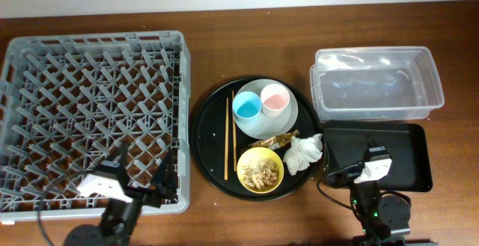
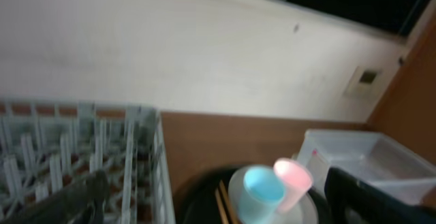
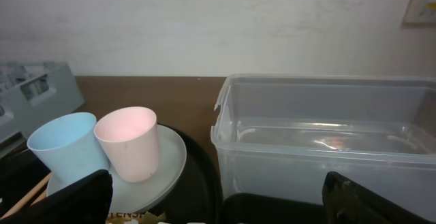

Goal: Sort waste into correct bins and load items into the dishwasher rack
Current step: 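Reach the left gripper to the chopsticks on the black tray and grasp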

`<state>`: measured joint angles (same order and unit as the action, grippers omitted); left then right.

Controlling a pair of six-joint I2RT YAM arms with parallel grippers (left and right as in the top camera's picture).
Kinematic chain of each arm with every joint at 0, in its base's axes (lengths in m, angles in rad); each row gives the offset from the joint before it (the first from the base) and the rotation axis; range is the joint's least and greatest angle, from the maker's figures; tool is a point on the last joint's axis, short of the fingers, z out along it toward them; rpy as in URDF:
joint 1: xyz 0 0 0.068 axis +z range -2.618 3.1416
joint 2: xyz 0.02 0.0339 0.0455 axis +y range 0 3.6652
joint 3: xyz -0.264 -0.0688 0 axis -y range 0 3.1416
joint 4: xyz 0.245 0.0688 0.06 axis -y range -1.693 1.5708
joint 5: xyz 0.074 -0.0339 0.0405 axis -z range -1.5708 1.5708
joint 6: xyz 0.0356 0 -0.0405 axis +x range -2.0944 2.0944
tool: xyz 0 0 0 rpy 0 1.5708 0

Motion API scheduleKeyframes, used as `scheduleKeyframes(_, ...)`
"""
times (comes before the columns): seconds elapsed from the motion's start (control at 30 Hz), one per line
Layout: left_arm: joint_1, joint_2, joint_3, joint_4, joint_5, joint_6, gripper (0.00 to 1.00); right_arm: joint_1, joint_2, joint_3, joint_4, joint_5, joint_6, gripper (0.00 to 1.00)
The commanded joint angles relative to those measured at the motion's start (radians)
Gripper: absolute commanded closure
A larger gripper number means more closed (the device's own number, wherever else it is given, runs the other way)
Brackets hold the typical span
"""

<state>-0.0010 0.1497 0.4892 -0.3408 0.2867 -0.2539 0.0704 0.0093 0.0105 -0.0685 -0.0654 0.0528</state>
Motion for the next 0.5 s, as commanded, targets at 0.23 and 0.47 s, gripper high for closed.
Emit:
scheduleKeyframes(0.23, -0.019, 1.188, 1.128, -0.956, 0.264, -0.021, 0.05, -0.006, -0.006, -0.005, -0.006, 0.009, 0.008, 0.01)
scheduleKeyframes(0.47, -0.428, 1.342, 0.946, -0.872, -0.111, -0.139, 0.91, -0.006, -0.006, -0.005, -0.006, 0.010, 0.008, 0.01)
